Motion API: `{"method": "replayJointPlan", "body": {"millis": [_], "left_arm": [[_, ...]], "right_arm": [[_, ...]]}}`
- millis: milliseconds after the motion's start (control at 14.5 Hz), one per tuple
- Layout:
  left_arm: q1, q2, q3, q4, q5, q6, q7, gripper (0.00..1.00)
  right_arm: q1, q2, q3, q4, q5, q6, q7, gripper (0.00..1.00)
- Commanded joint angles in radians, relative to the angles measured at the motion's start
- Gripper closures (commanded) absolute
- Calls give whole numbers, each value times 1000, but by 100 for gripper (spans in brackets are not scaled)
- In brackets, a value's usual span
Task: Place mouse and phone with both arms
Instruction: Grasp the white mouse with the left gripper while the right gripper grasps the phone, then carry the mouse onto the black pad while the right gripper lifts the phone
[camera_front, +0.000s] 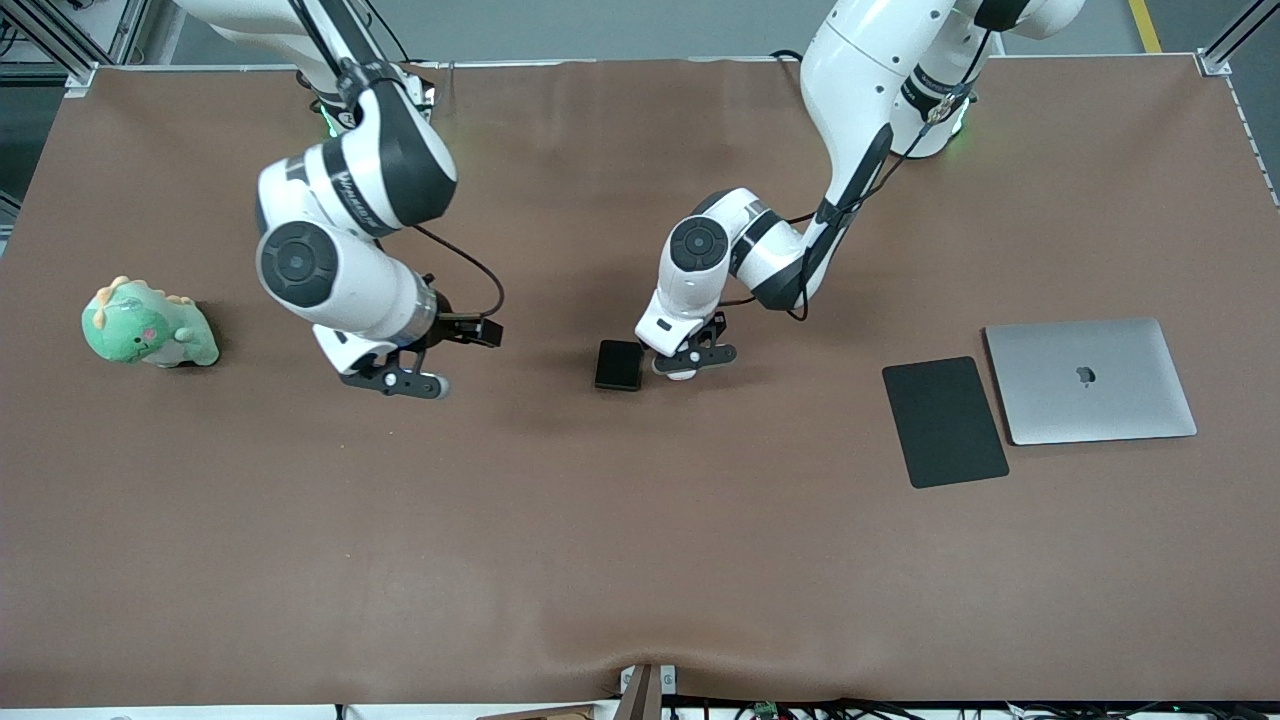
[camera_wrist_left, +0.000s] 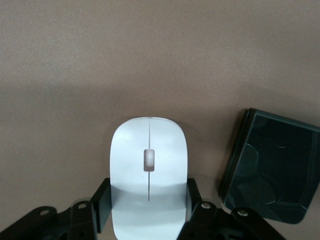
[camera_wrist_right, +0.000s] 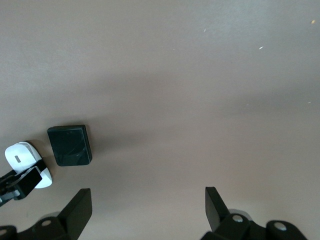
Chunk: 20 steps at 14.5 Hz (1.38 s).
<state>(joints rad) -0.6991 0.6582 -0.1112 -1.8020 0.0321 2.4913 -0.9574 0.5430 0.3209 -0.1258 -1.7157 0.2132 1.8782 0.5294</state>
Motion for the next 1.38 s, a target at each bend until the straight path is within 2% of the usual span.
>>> {"method": "replayJointPlan", "body": {"millis": [0, 275, 551, 895, 1101, 1308], "left_arm": [[-3, 1, 5, 15, 6, 9, 14, 100], [3, -31, 8, 12, 8, 1, 23, 100], [24, -113, 11, 7, 11, -54, 29, 100], [93, -206, 10, 4, 14, -143, 106, 100], [147, -248, 10, 3, 14, -170, 158, 100], [214, -293, 8, 1, 14, -247, 227, 100]], "right_arm": [[41, 29, -8, 4, 14, 48, 64, 0], [86, 72, -8, 4, 15, 127, 127, 0], [141, 136, -8, 4, 15, 229, 202, 0], [187, 205, 0, 7, 18, 344, 265, 0], [186, 254, 40, 10, 23, 432, 302, 0], [204, 291, 43, 15, 23, 476, 316, 0]]}}
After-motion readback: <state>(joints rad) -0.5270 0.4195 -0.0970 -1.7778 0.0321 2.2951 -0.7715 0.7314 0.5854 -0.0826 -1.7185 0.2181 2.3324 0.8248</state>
